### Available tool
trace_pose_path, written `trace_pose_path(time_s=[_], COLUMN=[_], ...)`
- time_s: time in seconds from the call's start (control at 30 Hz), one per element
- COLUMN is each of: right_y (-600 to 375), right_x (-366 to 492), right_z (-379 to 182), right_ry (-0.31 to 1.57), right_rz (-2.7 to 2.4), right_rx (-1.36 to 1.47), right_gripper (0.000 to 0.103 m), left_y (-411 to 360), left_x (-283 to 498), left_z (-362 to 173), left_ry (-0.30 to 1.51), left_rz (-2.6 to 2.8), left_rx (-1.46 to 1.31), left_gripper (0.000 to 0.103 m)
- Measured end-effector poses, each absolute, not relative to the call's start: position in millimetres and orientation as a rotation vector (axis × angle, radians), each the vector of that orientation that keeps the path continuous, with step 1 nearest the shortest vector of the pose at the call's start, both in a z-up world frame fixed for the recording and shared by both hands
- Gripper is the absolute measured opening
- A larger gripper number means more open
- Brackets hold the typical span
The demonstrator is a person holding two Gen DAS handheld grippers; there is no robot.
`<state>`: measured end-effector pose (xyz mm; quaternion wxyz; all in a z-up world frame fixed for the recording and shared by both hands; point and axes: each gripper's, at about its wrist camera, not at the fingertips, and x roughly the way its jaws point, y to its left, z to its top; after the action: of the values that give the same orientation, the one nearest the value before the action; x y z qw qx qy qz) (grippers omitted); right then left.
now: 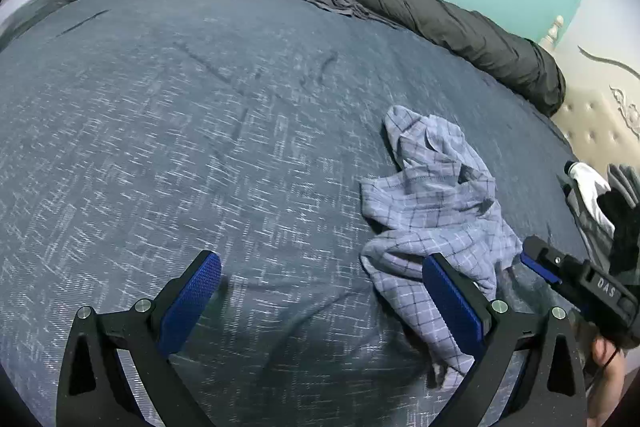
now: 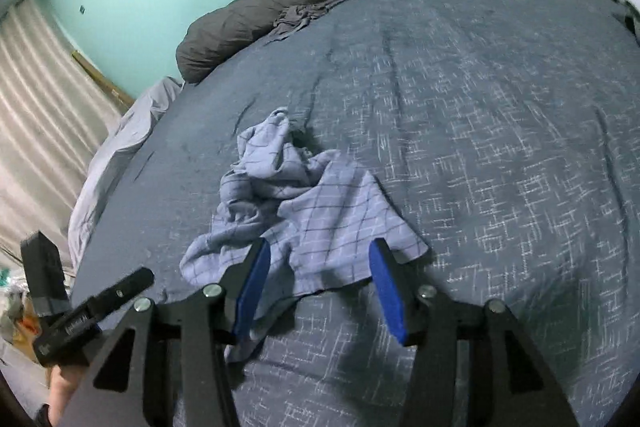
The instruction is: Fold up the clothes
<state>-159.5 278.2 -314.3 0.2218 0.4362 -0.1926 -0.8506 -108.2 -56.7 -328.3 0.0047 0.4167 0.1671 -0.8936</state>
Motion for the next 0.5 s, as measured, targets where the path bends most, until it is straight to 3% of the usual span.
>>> trace_pose_path(time_s=[0.23, 0.33, 0.43, 0.5], right_y=[291.7, 292.9, 290.3, 290.1], right_x=[-173.3, -173.7, -173.3, -173.3], right_z=[-328.5, -333.9, -334.9, -332.0], right_ry=[-0.551, -0.551, -0.555, -0.568], right_rz=[-2.371, -2.35, -2.323, -2.314], right_rx=[1.336, 1.359, 1.347, 1.322], right_gripper=[0.052, 0.038, 0.016, 0.01], left_y=[-42.1, -39.4, -37.7, -38.1], left_x=[-113.9, -115.7, -117.2, -117.4], left_z=[-333.7, -333.2, -332.8, -332.8], left_ry=[0.482, 0.476, 0.467, 0.483], left_rz=[-2.818, -2.817, -2.825, -2.832], left_rx=[1.347, 1.344, 1.347, 1.36], left_gripper=[0.103, 0.103, 0.103, 0.103])
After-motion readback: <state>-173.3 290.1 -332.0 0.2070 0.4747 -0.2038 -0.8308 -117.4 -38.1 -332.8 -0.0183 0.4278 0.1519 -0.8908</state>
